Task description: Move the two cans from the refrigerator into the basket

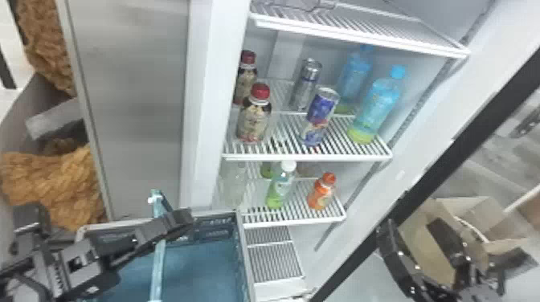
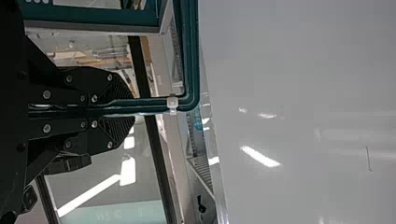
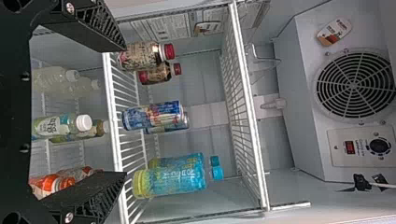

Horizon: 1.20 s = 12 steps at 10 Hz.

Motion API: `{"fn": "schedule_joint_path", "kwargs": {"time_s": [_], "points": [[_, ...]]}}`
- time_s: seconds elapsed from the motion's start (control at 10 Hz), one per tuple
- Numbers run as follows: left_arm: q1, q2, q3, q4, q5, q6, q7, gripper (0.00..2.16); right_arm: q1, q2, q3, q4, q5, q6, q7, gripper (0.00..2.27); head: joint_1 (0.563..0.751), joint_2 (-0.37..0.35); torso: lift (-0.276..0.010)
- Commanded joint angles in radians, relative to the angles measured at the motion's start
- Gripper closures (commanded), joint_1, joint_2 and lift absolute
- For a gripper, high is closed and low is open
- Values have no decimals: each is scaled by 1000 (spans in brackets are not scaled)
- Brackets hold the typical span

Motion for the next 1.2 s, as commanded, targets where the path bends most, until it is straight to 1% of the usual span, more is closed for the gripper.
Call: {"fn": "schedule_joint_path", "kwargs": {"time_s": [0.0,0.7,0.8,0.9,1.1], "points": [[0,0,-2,2,0,0,0,1191,-2,3,0,1,1,0,0,93,695,-350,-31],[-3,0,-4,0,6,0,0,1191,-31,6,0,6,12,10,-6,93,695,-350,-31],[-3,0,-6,0,8,0,0,1191,-43,6,0,-9,9,74,-9,87,695,-350,-31],[-3,0,-10,0,12,0,0,1191,-63,6,2,-31,36,113,-17,88,695,-350,-31],[-3,-2,-14,0,16,-2,0,1191,-117,11,2,-31,64,164,-23,91,695,-350,-31]]}}
